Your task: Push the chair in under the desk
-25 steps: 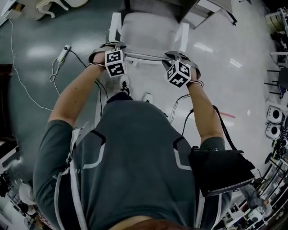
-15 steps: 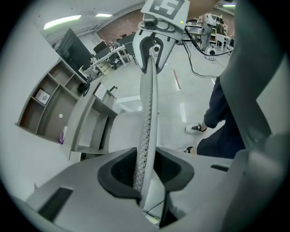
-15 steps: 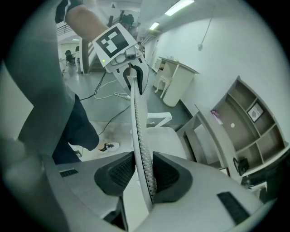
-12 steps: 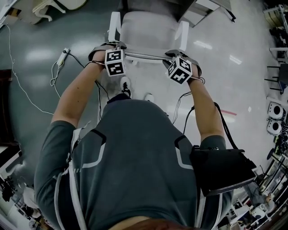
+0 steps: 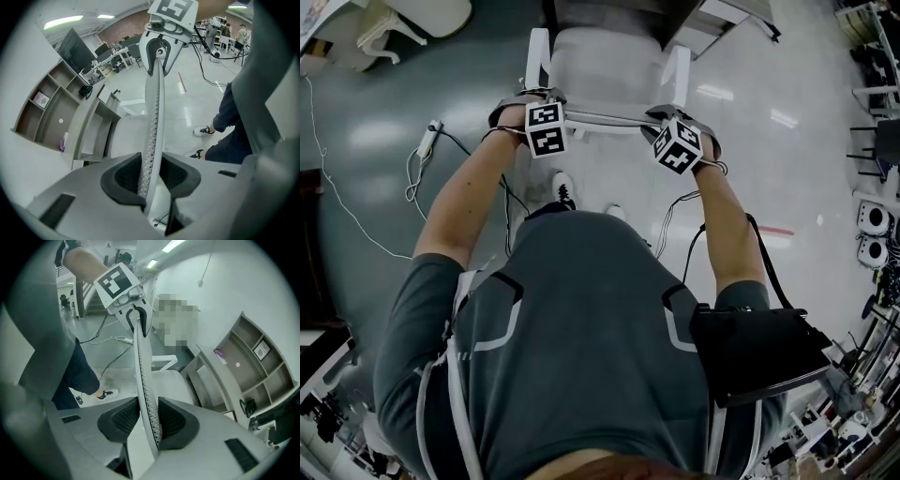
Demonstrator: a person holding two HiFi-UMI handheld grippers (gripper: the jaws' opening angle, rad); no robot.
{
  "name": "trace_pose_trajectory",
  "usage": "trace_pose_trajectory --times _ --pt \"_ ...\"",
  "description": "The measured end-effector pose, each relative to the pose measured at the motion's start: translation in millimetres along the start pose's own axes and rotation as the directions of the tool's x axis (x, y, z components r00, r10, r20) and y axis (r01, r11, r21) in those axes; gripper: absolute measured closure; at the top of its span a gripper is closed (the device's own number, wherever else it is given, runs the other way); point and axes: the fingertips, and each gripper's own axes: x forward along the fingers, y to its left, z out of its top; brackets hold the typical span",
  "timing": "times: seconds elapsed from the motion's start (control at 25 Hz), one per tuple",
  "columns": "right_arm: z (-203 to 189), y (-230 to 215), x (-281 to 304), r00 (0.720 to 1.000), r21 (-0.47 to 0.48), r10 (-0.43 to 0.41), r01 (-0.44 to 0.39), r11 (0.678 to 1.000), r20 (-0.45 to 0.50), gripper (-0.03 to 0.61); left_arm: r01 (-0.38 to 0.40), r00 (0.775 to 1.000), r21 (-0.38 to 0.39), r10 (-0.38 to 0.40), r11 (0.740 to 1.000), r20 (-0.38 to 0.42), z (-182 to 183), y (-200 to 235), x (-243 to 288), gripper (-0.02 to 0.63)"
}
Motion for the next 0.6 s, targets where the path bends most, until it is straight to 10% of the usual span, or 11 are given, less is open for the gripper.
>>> trace_pose_trajectory --times 0.6 --pt "13.4 -54.0 21.2 0.997 0.103 -0.048 0.054 0.993 -0.066 0.434 0.031 0.999 0.072 -0.034 0.997 0.042 -7.6 64.2 17.8 0.503"
